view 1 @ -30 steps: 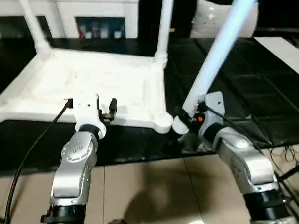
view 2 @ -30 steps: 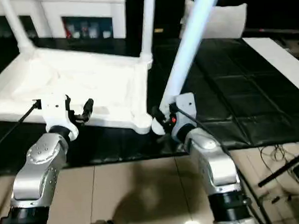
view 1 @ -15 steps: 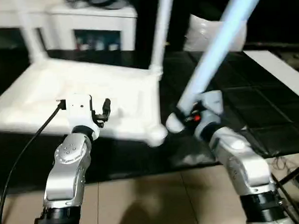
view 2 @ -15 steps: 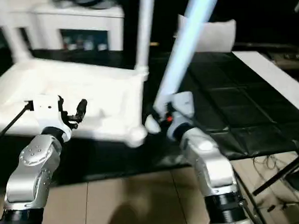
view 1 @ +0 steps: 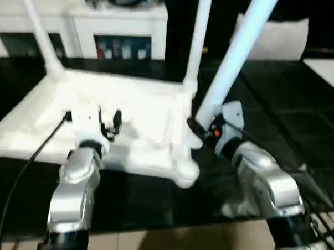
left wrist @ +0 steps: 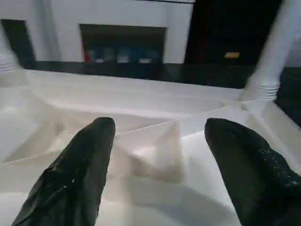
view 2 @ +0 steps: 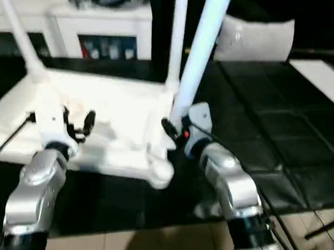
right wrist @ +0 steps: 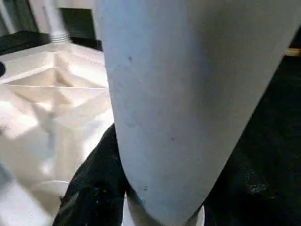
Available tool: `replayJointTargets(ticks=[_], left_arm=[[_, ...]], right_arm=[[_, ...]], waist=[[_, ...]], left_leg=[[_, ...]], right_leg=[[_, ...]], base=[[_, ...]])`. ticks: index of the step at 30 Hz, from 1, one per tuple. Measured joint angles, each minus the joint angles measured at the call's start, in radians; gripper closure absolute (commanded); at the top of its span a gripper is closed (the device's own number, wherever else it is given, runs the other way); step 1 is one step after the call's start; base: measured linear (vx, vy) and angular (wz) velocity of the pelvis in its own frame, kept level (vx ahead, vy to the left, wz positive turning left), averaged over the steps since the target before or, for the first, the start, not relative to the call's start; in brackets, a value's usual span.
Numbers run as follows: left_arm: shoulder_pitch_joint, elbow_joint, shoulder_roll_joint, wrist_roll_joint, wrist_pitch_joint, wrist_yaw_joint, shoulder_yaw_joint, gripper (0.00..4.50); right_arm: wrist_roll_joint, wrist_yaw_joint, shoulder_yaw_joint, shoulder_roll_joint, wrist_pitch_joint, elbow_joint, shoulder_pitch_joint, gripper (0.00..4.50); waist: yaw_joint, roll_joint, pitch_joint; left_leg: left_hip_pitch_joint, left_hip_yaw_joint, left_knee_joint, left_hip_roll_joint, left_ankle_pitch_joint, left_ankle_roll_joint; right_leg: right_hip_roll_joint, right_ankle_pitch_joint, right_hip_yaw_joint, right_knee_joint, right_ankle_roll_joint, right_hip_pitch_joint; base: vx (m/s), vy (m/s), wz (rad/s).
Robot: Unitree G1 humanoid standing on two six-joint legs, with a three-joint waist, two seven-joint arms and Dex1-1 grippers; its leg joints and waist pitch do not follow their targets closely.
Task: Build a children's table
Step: Move to table
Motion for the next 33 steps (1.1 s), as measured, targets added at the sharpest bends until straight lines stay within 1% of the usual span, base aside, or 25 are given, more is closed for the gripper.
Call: replayJointTargets(ticks=[1,2,3,4,5,6,7,8,9,11,13,14,16,17,20,21,24,26,29,31,32,33], left_arm=[[0.001,0.002,-0.009,0.000,0.001,-0.001,-0.017,0.98],[0.000,0.001,-0.015,-0.001,0.001,-0.002,-0.035,0.98],[-0.002,0.001,-0.016,-0.001,0.001,-0.002,-0.043,0.98],[-0.004,0.000,-0.013,0.000,0.001,-0.002,-0.042,0.98],[-0.006,-0.001,-0.004,0.001,-0.004,-0.002,-0.039,0.98],[-0.006,-0.001,-0.001,0.001,-0.005,-0.002,-0.033,0.98],[-0.006,-0.001,0.000,0.002,-0.010,-0.002,-0.028,0.98],[-0.006,0.000,0.003,0.004,-0.010,-0.002,-0.021,0.98],[-0.006,0.000,0.009,0.006,-0.009,-0.001,-0.016,0.98],[-0.006,0.000,0.010,0.008,-0.009,-0.001,-0.015,0.98],[-0.006,0.001,0.011,0.009,-0.009,-0.001,-0.017,0.98],[-0.006,0.002,0.013,0.010,-0.009,-0.002,-0.021,0.98],[-0.006,0.003,0.017,0.011,-0.009,-0.004,-0.027,0.98],[-0.006,0.005,0.024,0.011,-0.009,-0.008,-0.028,0.98],[-0.010,0.028,0.050,0.013,-0.008,-0.043,-0.038,0.98],[-0.015,0.035,0.057,0.013,-0.008,-0.053,-0.043,0.98],[-0.043,0.061,0.082,0.012,-0.009,-0.107,-0.063,0.98],[-0.055,0.072,0.095,0.011,-0.009,-0.143,-0.082,0.98],[-0.081,0.089,0.130,0.003,-0.007,-0.221,-0.118,0.98],[-0.087,0.092,0.178,0.001,-0.004,-0.297,-0.156,0.98],[-0.096,0.100,0.214,0.000,0.000,-0.366,-0.187,0.98],[-0.099,0.100,0.232,-0.001,0.000,-0.407,-0.203,0.98]], right_arm=[[-0.005,-0.002,-0.016,-0.007,0.000,0.006,0.008,2.63],[-0.006,-0.004,-0.027,-0.010,0.000,0.010,0.012,2.63],[-0.002,-0.002,-0.039,-0.009,0.001,0.007,0.011,2.63],[0.000,0.000,-0.042,-0.009,-0.001,0.003,0.008,2.63],[-0.015,-0.009,-0.034,-0.014,-0.014,0.005,0.003,2.63],[-0.028,-0.017,-0.023,-0.013,-0.021,0.007,0.004,2.63],[-0.046,-0.022,0.000,-0.015,-0.029,0.010,-0.002,2.63],[-0.064,-0.028,0.020,-0.015,-0.045,0.014,-0.009,2.63],[-0.073,-0.030,0.029,-0.015,-0.061,0.018,-0.009,2.63],[-0.075,-0.032,0.025,-0.021,-0.066,0.026,-0.008,2.63],[-0.079,-0.032,0.021,-0.024,-0.063,0.037,-0.006,2.63],[-0.079,-0.032,0.016,-0.023,-0.058,0.039,-0.005,2.63],[-0.077,-0.034,0.006,-0.021,-0.048,0.039,-0.005,2.63],[-0.069,-0.048,-0.011,-0.013,-0.034,0.043,-0.005,2.63],[-0.067,-0.066,-0.033,-0.019,-0.031,0.066,-0.005,2.63],[-0.067,-0.069,-0.036,-0.025,-0.031,0.071,-0.002,2.63],[-0.068,-0.059,-0.042,-0.034,-0.034,0.076,0.003,2.63],[-0.067,-0.051,-0.045,-0.036,-0.037,0.076,0.003,2.63],[-0.067,-0.032,-0.048,-0.045,-0.038,0.075,0.003,2.63],[-0.038,-0.019,-0.062,-0.039,-0.039,0.068,0.005,2.63],[-0.010,-0.012,-0.079,-0.028,-0.044,0.055,0.008,2.63],[0.001,-0.007,-0.085,-0.027,-0.046,0.046,0.008,2.63]], waist=[[0.009,0.005,0.002],[0.017,0.011,0.003],[0.018,0.021,0.003],[0.019,0.033,0.003],[0.018,0.051,0.005],[0.013,0.053,0.004],[0.005,0.049,0.003],[0.002,0.048,0.003],[0.004,0.045,0.001],[0.007,0.042,0.001],[0.008,0.040,0.001],[0.008,0.040,0.002],[0.008,0.043,0.004],[0.007,0.044,0.005],[0.009,0.051,0.010],[0.011,0.052,0.012],[0.016,0.054,0.013],[0.017,0.054,0.013],[0.018,0.055,0.013],[0.019,0.055,0.013],[0.018,0.056,0.014],[0.018,0.057,0.014]], left_leg=[[0.004,-0.007,0.017,0.004,-0.017,0.033],[0.003,-0.016,0.036,0.005,-0.020,0.037],[0.001,-0.020,0.044,0.006,-0.020,0.034],[0.001,-0.021,0.030,0.013,-0.017,0.028],[0.004,-0.024,0.012,0.029,0.008,-0.028],[0.010,-0.022,0.006,0.032,0.008,-0.027],[0.010,-0.018,0.002,0.031,0.010,-0.025],[0.007,-0.017,0.003,0.030,0.012,-0.026],[0.002,-0.014,0.003,0.026,0.013,-0.025],[-0.014,-0.011,0.004,0.023,0.017,-0.023],[-0.022,-0.010,0.004,0.023,0.019,-0.024],[-0.024,-0.010,0.004,0.024,0.020,-0.025],[-0.022,-0.010,0.002,0.026,0.022,-0.028],[-0.018,-0.008,-0.002,0.027,0.023,-0.025],[-0.008,-0.001,-0.015,0.031,0.031,-0.034],[-0.007,0.000,-0.019,0.032,0.035,-0.036],[-0.007,0.004,-0.027,0.039,0.044,-0.044],[-0.008,0.006,-0.035,0.039,0.052,-0.047],[-0.008,0.006,-0.040,0.041,0.056,-0.050],[-0.008,0.007,-0.042,0.042,0.057,-0.051],[-0.008,0.007,-0.043,0.042,0.058,-0.051],[-0.009,0.008,-0.043,0.042,0.058,-0.051]], right_leg=[[0.007,0.000,-0.003,-0.011,-0.006,0.016],[0.013,-0.001,-0.008,-0.022,-0.011,0.031],[0.020,-0.002,-0.012,-0.032,-0.014,0.051],[0.029,-0.004,-0.016,-0.036,-0.015,0.061],[0.037,-0.006,-0.031,-0.037,-0.016,0.072],[0.036,-0.004,-0.035,-0.046,-0.020,0.076],[0.035,0.001,-0.036,-0.052,-0.030,0.073],[0.031,0.004,-0.037,-0.053,-0.030,0.071],[0.027,0.004,-0.035,-0.050,-0.029,0.066],[0.026,0.008,-0.030,-0.047,-0.022,0.049],[0.026,0.011,-0.029,-0.046,-0.018,0.041],[0.026,0.011,-0.029,-0.046,-0.018,0.039],[0.027,0.012,-0.029,-0.046,-0.020,0.040],[0.027,0.013,-0.030,-0.046,-0.022,0.041],[0.027,0.017,-0.030,-0.046,-0.028,0.045],[0.027,0.018,-0.030,-0.046,-0.028,0.044],[0.028,0.021,-0.034,-0.046,-0.030,0.042],[0.028,0.022,-0.035,-0.046,-0.031,0.042],[0.029,0.022,-0.036,-0.046,-0.032,0.041],[0.029,0.023,-0.037,-0.046,-0.033,0.040],[0.030,0.024,-0.037,-0.046,-0.035,0.040],[0.030,0.024,-0.037,-0.046,-0.035,0.039]], base=[[0.088,-0.120,-0.03],[0.070,-0.059,-0.07],[0.070,-0.059,-0.07],[0.054,-0.012,-0.06],[0.059,0.049,-0.02],[0.059,0.049,-0.02],[0.088,0.071,0.02],[0.074,0.058,0.03],[0.074,0.058,0.03],[0.000,0.000,0.00],[0.000,0.000,0.00],[0.000,0.000,0.00],[0.000,0.000,0.00],[0.000,0.000,0.00],[-0.035,-0.026,0.01],[-0.055,-0.040,0.02],[-0.017,-0.015,0.01],[0.000,0.000,0.00],[0.000,0.000,0.00],[0.000,0.000,0.00],[0.000,0.000,0.00],[0.000,0.000,0.00]])
